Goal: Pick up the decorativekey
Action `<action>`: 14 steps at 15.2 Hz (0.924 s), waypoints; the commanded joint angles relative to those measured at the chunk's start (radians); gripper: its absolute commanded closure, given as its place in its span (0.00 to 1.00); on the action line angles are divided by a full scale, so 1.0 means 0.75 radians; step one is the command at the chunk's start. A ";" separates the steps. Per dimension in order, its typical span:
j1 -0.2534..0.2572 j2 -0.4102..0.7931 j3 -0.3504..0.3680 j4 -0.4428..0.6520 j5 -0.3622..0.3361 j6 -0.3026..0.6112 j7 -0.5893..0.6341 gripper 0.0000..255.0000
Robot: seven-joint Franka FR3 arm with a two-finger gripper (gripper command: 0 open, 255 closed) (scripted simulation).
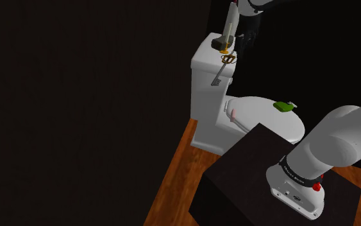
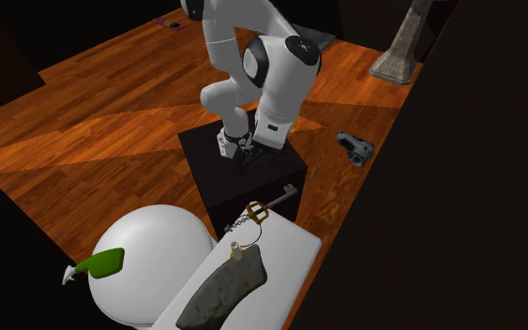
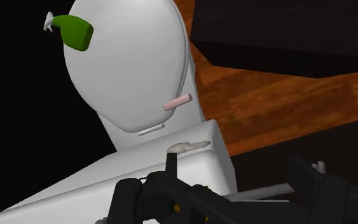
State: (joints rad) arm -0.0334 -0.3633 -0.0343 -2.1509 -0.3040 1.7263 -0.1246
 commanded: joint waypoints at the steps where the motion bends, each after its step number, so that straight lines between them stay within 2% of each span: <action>1: -0.006 0.119 0.004 0.069 -0.069 0.013 -0.035 0.00; 5: -0.012 0.351 0.018 0.222 -0.205 0.019 -0.088 0.00; 6: -0.012 0.360 0.018 0.229 -0.211 0.019 -0.090 0.00; 14: -0.016 0.386 0.013 0.127 -0.225 0.138 -0.038 0.00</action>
State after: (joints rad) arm -0.0448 -0.0762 -0.0242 -2.0495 -0.4715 1.8207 -0.1571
